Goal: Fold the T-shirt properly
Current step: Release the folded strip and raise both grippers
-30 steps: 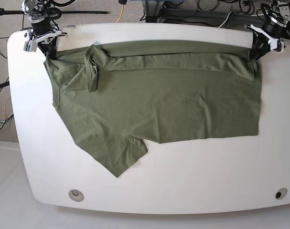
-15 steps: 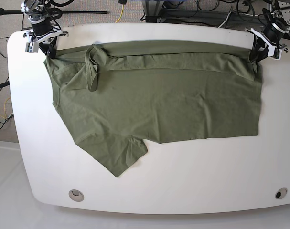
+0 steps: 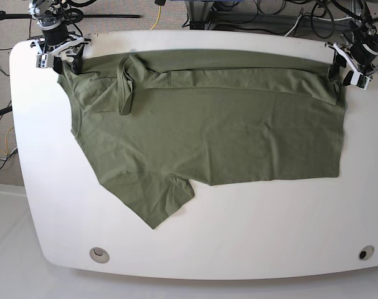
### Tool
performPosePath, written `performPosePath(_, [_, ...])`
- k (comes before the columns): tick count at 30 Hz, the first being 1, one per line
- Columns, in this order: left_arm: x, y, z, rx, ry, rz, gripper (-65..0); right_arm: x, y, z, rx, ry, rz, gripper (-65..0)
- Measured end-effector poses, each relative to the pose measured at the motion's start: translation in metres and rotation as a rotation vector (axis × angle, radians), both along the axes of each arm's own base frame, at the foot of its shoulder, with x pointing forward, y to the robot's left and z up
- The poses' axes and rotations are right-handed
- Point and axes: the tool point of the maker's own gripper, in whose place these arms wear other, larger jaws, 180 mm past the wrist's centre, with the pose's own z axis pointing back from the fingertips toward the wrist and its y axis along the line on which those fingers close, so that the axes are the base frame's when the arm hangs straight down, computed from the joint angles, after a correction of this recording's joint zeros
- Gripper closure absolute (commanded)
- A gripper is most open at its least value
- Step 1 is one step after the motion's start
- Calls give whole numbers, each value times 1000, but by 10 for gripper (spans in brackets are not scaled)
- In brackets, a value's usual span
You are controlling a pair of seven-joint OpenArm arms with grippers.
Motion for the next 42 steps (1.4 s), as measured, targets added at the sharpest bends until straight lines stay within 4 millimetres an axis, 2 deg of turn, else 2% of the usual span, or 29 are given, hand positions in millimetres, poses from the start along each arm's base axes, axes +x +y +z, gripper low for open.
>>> performPosePath(5, [6, 12, 3, 34, 28, 29, -249, -3, -4, 3, -23, 22, 5, -362])
performPosePath(10, [3, 23, 8, 108, 89, 39, -250, -11, -11, 5, -47, 52, -19, -362])
performPosePath(16, [-1, 23, 13, 196, 141, 41, -250, -16, -14, 10, -78, 89, -35, -362])
performPosePath(24, [-13, 29, 20, 316, 255, 51, -250, -19, -18, 15, -115, 151, -28, -362])
performPosePath(27, [-17, 38, 24, 378, 307, 66, -250, -19, -19, 18, -133, 172, -20, -362])
performPosePath(32, [-37, 58, 30, 496, 425, 108, -250, -24, -28, 23, -185, 223, -35, -362])
performPosePath(36, [-38, 56, 34, 503, 416, 114, -250, -30, -38, 27, -235, 291, -58, -362])
performPosePath(42, [-19, 43, 34, 461, 354, 108, -250, -27, -43, 33, -260, 337, -69, -362])
